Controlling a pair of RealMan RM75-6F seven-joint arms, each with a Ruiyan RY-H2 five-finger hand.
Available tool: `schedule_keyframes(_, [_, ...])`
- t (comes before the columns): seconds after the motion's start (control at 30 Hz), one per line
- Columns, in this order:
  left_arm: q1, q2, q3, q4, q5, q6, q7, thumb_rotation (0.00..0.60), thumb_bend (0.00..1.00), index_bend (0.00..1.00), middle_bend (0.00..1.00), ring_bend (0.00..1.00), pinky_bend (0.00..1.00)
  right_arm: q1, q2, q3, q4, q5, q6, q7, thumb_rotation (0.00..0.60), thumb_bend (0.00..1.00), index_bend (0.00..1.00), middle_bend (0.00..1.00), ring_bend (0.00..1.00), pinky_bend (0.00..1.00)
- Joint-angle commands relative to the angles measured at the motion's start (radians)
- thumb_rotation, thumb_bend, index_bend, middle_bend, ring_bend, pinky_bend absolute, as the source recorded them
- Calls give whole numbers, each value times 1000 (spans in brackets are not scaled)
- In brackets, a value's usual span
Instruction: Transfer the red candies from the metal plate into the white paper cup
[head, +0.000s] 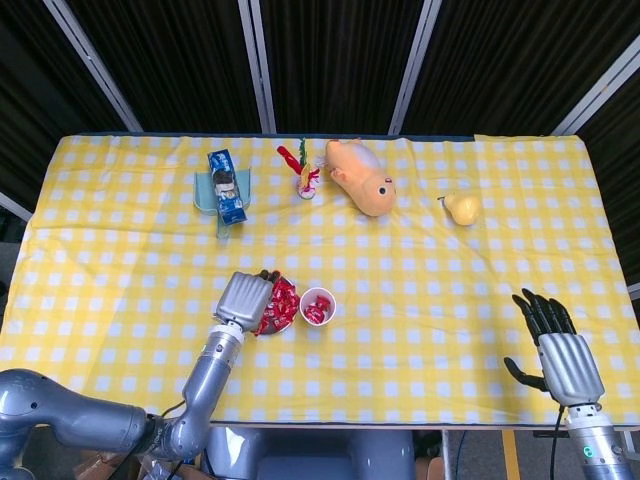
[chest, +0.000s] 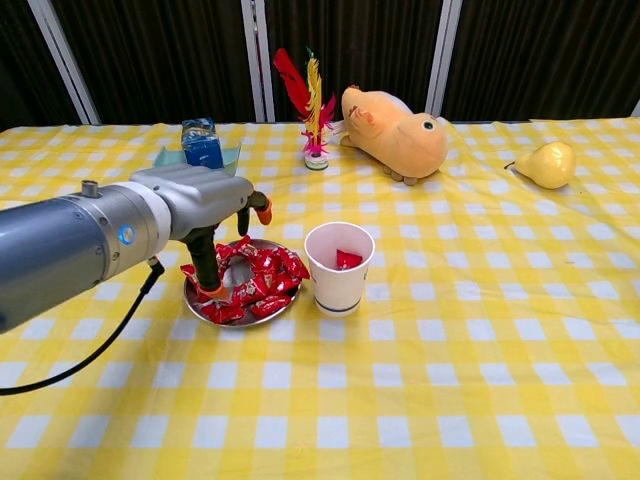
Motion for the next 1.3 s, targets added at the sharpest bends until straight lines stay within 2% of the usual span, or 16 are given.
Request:
schedule_keyframes(0.03, [-14, -39, -3, 55, -15, -27, -4, 600, 150, 185, 251, 846, 967, 0, 1, 1, 0, 2, -1, 2, 600, 341, 0, 0, 0, 1])
schedule_keyframes(0.2, [-32, -81, -9, 113, -10, -54, -8, 600, 151, 187, 258, 846, 968, 0, 2, 2, -1, 4, -1, 5, 600, 341, 0, 0, 0, 1])
schedule_keyframes(0.5, [-29, -109, 3, 165, -22, -56, -3, 600, 156, 260, 298, 847, 967, 0, 3, 2, -2, 3, -1, 9, 600, 341, 0, 0, 0, 1])
schedule_keyframes(0.83, [-12, -134, 22, 211, 1, -70, -27, 600, 340, 422, 485, 851, 969, 0, 1, 4, -3, 7, -1, 3, 600, 341, 0, 0, 0, 1])
schedule_keyframes(1.0, [2, -133, 34, 217, 23, -65, -37, 600, 398, 481, 562, 856, 971, 0, 1, 3, -3, 7, -1, 3, 600, 341, 0, 0, 0, 1])
schedule_keyframes(1.3, [11, -90, 15, 173, 54, -41, -35, 600, 422, 495, 582, 856, 971, -1, 1, 3, -5, 7, -1, 1, 600, 341, 0, 0, 0, 1])
